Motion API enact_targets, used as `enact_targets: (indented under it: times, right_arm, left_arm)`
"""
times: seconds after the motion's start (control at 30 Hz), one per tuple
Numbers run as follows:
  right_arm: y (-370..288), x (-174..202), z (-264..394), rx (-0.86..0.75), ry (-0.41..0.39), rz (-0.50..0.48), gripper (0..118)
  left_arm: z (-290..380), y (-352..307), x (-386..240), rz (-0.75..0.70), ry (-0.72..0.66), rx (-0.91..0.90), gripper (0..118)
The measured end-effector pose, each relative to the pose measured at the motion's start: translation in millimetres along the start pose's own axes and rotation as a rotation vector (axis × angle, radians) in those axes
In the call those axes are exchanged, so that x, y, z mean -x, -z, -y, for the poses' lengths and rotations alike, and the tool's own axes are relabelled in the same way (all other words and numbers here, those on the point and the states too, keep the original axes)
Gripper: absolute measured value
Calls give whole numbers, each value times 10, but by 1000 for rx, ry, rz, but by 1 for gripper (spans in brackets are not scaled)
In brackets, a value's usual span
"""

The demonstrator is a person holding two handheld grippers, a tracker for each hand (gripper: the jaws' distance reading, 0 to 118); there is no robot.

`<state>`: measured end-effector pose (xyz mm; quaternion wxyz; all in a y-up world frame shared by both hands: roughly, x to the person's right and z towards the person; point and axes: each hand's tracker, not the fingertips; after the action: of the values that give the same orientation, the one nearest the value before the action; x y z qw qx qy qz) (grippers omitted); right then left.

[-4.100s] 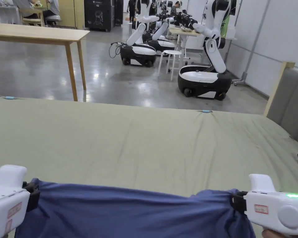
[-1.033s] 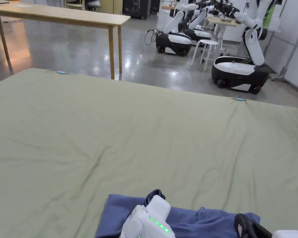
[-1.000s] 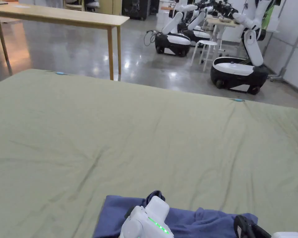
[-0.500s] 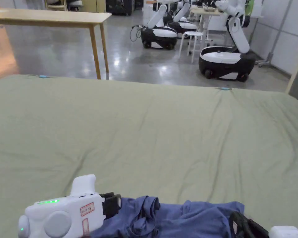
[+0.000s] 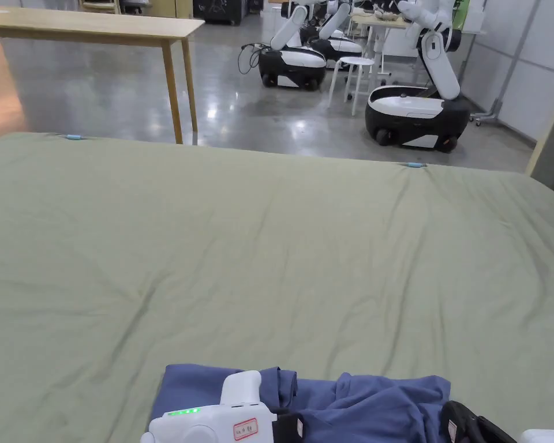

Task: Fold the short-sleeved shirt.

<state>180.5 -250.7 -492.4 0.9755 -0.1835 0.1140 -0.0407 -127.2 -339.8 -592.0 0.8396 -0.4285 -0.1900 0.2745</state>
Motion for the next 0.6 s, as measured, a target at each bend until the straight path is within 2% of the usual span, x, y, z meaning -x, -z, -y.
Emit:
enact_targets:
  times: [0.07, 0.17, 0.27, 0.3, 0.33, 0.4, 0.43, 0.53, 0.6]
  right_arm:
    - [13, 32, -2, -1, 1, -6, 1]
    - [65, 116, 5, 0, -1, -17, 1]
    - [138, 208, 5, 12, 2, -37, 1]
    - [152, 249, 11, 12, -1, -45, 1]
    - [165, 284, 14, 14, -4, -53, 1]
    - [204, 347, 23, 23, -10, -70, 1]
    - [234, 391, 29, 31, -16, -77, 1]
    - [282, 487, 37, 42, -25, -91, 1]
    - [296, 537, 30, 47, -27, -99, 1]
  left_arm:
    - [-28, -183, 96, 32, -59, -46, 5]
    - [-63, -593, 71, 49, -6, -153, 5]
    - [-103, -1116, 298, 32, 0, -303, 5]
    - [-110, -1280, 474, -15, -31, -341, 14]
    - [-129, -1400, 675, -32, -66, -367, 35]
    - [-133, -1537, 1054, -20, -171, -343, 109]
    - [-101, -1581, 1261, -7, -241, -313, 118]
    - [-31, -1547, 1714, 83, -337, -281, 118]
    - [11, -1351, 1961, 221, -448, -204, 118]
